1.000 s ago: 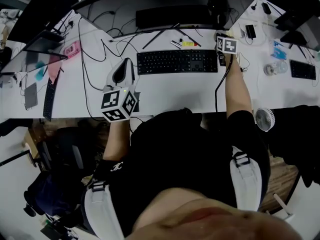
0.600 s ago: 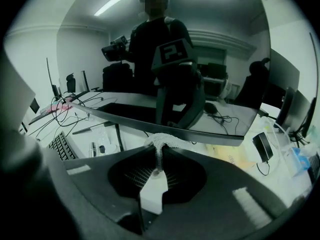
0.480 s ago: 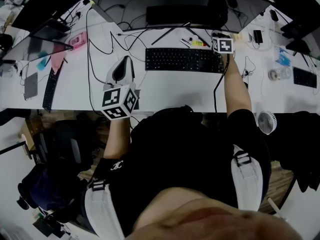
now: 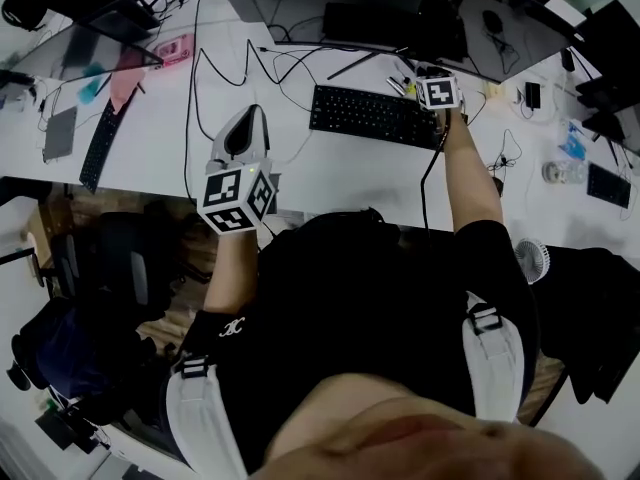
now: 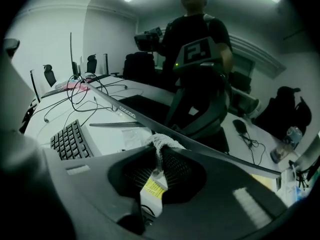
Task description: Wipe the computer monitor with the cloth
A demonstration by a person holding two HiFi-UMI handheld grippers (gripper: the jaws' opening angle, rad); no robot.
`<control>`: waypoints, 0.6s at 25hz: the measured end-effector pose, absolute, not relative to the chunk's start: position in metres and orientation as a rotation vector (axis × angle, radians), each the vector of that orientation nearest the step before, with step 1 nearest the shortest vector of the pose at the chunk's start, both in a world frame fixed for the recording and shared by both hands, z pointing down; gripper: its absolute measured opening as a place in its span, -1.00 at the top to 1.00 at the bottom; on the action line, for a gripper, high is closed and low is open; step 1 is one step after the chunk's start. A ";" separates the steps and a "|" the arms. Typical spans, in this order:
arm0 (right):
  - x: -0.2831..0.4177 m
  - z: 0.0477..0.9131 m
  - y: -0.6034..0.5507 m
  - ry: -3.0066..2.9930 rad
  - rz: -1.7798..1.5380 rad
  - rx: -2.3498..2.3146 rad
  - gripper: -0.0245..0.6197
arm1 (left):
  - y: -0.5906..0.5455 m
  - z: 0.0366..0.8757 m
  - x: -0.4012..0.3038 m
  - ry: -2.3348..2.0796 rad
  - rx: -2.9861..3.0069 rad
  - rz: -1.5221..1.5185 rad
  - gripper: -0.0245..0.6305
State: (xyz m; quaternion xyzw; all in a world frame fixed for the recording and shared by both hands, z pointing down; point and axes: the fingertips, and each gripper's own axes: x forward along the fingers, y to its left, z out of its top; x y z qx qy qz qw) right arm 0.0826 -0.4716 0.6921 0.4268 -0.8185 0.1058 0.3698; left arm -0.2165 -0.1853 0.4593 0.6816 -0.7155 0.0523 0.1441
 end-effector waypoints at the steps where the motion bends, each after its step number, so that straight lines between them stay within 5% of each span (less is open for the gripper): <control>1: 0.074 0.693 -0.470 -2.101 0.258 1.082 0.80 | -0.182 0.460 -0.222 -2.070 1.955 0.148 0.76; 15: -0.050 0.694 -0.454 -2.174 0.190 0.965 0.80 | -0.138 0.463 -0.295 -2.166 1.827 0.119 0.76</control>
